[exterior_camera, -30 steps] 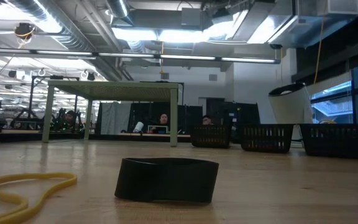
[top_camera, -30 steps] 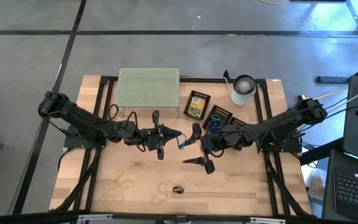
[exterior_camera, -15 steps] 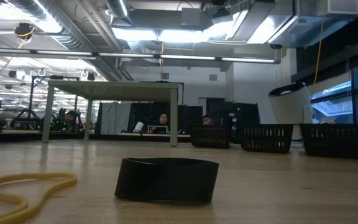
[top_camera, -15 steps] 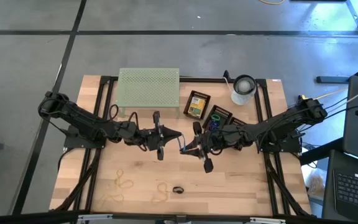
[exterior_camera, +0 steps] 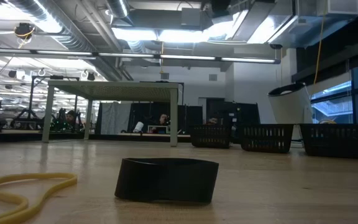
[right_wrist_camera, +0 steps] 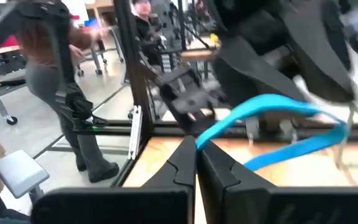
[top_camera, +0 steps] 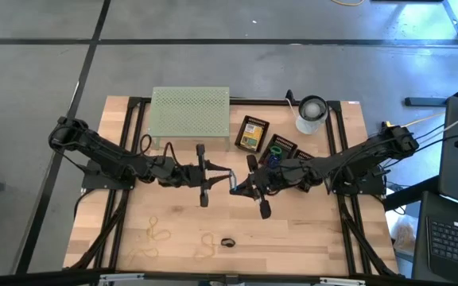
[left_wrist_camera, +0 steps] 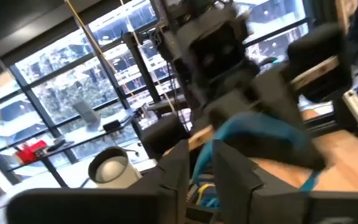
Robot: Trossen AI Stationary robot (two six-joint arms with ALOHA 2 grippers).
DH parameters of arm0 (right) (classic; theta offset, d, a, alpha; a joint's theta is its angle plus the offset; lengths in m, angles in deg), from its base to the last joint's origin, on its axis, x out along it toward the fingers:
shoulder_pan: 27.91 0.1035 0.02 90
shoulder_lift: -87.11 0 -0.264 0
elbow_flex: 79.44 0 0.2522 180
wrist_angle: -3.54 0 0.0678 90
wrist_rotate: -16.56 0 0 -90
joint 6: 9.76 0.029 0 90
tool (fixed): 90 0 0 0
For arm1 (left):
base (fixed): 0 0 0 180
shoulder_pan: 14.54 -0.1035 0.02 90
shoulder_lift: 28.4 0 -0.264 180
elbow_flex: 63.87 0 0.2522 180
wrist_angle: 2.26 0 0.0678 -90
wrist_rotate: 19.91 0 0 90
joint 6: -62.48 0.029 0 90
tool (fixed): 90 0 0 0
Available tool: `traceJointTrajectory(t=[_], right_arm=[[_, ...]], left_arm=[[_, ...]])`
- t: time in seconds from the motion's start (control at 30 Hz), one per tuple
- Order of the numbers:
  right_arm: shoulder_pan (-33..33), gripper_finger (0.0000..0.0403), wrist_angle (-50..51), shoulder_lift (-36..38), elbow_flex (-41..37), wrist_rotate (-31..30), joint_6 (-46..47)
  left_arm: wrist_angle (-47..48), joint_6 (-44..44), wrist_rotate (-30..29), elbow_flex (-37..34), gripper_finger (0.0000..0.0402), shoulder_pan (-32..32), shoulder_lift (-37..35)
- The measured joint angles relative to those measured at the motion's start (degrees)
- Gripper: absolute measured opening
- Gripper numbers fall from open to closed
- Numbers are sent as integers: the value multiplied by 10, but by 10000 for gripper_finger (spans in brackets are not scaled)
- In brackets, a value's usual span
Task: Pick & Place Office Desk Supplies
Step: Put the blue rubber band into the bottom black bin
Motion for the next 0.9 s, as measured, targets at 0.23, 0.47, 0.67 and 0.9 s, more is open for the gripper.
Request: traceJointTrajectory(t=[0.23,0.47,0.67,0.9], right_arm=[[-35,2,156,12,0,0,95],[-64,2,389,57,-1,0,186],[-77,1,601,112,0,-22,251],[-77,4,841,137,0,-56,355]], left_arm=[[1,-7,-25,0,125,24,0],[34,-7,-46,0,145,55,0],[95,-65,-47,0,145,75,0],[159,-141,-47,0,146,85,0]])
